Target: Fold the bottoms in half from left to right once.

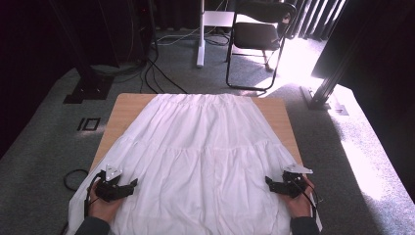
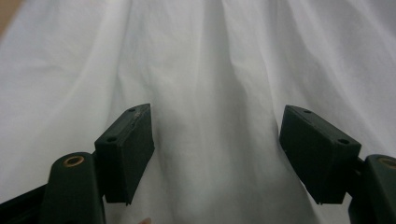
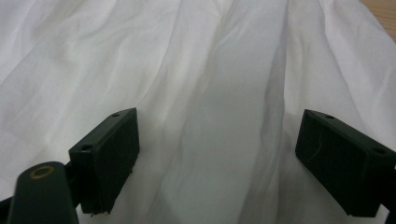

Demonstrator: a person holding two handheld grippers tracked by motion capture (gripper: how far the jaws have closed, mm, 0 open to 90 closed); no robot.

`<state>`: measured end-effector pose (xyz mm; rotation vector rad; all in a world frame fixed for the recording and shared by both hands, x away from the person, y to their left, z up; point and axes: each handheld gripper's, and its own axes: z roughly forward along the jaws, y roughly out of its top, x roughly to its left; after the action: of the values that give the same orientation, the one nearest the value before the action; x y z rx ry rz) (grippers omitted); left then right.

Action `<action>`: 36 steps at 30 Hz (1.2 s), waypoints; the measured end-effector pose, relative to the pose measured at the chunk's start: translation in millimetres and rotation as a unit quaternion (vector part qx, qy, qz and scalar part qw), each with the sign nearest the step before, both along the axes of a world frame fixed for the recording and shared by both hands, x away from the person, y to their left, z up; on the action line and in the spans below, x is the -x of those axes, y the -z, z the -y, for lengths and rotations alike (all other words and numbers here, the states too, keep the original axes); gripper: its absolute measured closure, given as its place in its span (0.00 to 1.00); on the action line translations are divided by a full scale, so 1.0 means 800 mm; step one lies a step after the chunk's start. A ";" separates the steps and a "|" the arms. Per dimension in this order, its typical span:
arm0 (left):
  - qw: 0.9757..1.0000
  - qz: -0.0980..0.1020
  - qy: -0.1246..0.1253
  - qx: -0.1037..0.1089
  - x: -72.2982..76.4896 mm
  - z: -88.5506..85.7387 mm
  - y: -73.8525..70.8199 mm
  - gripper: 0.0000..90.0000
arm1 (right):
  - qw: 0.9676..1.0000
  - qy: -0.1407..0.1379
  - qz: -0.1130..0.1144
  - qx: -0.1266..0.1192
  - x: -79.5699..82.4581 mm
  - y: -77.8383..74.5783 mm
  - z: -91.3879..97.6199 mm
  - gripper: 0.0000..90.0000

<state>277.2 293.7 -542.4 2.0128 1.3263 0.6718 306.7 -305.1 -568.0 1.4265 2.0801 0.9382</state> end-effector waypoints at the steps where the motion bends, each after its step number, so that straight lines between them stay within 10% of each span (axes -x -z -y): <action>1: 1.000 0.011 -0.005 -0.001 0.002 -0.003 -0.007 0.34 | 1.000 0.000 0.000 0.000 0.000 0.000 0.000 0.14; 9: 0.996 0.022 -0.085 0.022 -0.005 -0.073 -0.034 0.33 | 1.000 0.000 0.000 0.000 0.000 0.000 0.000 0.15; 17: 0.993 -0.041 -0.114 0.013 -0.017 -0.093 0.006 0.20 | 1.000 0.001 -0.001 -0.001 0.000 0.000 0.000 0.15; 24: 0.992 -0.057 -0.110 0.010 -0.019 -0.090 0.009 0.16 | 1.000 0.002 -0.001 -0.001 0.000 0.000 0.000 0.15; 32: 0.992 -0.018 -0.122 -0.011 -0.018 -0.095 0.013 0.13 | 1.000 0.002 0.000 -0.001 0.000 0.000 0.000 0.15; 36: 0.993 -0.038 -0.110 0.016 -0.024 -0.104 0.013 0.15 | 1.000 0.002 -0.001 -0.002 0.000 0.000 0.000 0.15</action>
<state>296.0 376.6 -552.4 1.9015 1.6105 0.6725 306.4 -304.9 -567.9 1.4334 2.0760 0.9393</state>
